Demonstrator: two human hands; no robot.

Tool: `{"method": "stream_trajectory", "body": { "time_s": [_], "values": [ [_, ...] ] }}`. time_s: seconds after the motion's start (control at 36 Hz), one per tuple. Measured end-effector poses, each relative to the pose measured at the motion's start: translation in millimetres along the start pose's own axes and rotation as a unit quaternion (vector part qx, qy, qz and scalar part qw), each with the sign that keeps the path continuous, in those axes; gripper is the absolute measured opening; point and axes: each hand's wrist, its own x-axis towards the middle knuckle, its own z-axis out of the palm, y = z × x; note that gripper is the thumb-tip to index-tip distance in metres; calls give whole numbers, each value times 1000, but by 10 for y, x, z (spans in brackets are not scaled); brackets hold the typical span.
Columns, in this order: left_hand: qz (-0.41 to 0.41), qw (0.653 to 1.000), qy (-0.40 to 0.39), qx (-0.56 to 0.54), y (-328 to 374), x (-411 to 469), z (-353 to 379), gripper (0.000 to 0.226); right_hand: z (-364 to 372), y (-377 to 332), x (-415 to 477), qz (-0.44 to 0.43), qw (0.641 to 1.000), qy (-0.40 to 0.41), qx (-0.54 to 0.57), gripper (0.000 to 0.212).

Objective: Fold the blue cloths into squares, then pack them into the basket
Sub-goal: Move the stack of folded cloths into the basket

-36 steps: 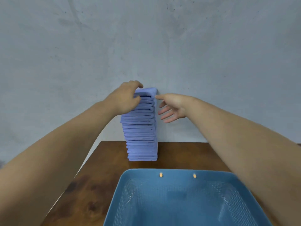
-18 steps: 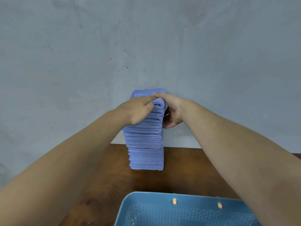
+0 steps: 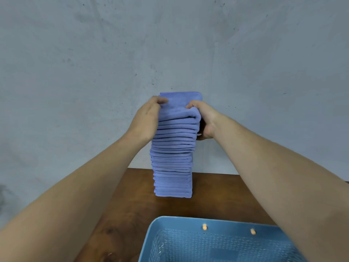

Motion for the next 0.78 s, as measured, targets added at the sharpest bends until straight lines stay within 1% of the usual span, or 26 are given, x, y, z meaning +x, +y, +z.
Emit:
{"method": "stream_trajectory", "body": {
  "time_s": [0.03,0.06,0.11,0.14,0.22,0.31,0.33,0.39,0.44,0.53,0.61,0.69,0.78],
  "values": [
    [-6,999,45,-27,14,-8,-42,39,-10,-48,-72,-16,1000,-14,3,17],
    [-26,995,84,-51,11,-2,-80,35,-23,-92,-125,-30,999,-32,8,14],
    [-89,981,131,-108,29,0,-161,35,-47,-195,-259,-55,996,-72,17,22],
    [-123,973,135,-138,40,1,-191,42,-53,-252,-334,-64,994,-88,20,25],
    [-204,949,95,-219,115,-32,-240,71,-76,-445,-641,-112,985,-128,18,26],
    [-262,913,55,-308,202,-72,-276,99,-132,-623,-949,-165,973,-157,24,28],
    [-276,900,36,-334,261,-106,-284,105,-152,-662,-1045,-178,969,-169,29,28],
    [-281,885,-11,-370,462,-215,-272,103,-196,-706,-1220,-192,962,-190,43,27],
    [-262,879,-52,-395,711,-341,-243,96,-264,-706,-1368,-197,957,-205,66,28],
    [-231,874,-74,-422,961,-456,-220,94,-390,-616,-1538,-187,959,-196,80,28],
    [-225,876,-87,-419,1094,-575,-237,93,-508,-416,-1675,-159,974,-151,57,28],
    [-234,906,-100,-337,1175,-755,-174,95,-588,-151,-1820,-120,984,-119,57,26],
    [-236,923,-142,-269,1291,-1012,-76,96,-621,108,-2012,-89,990,-103,43,25]
  ]
}}
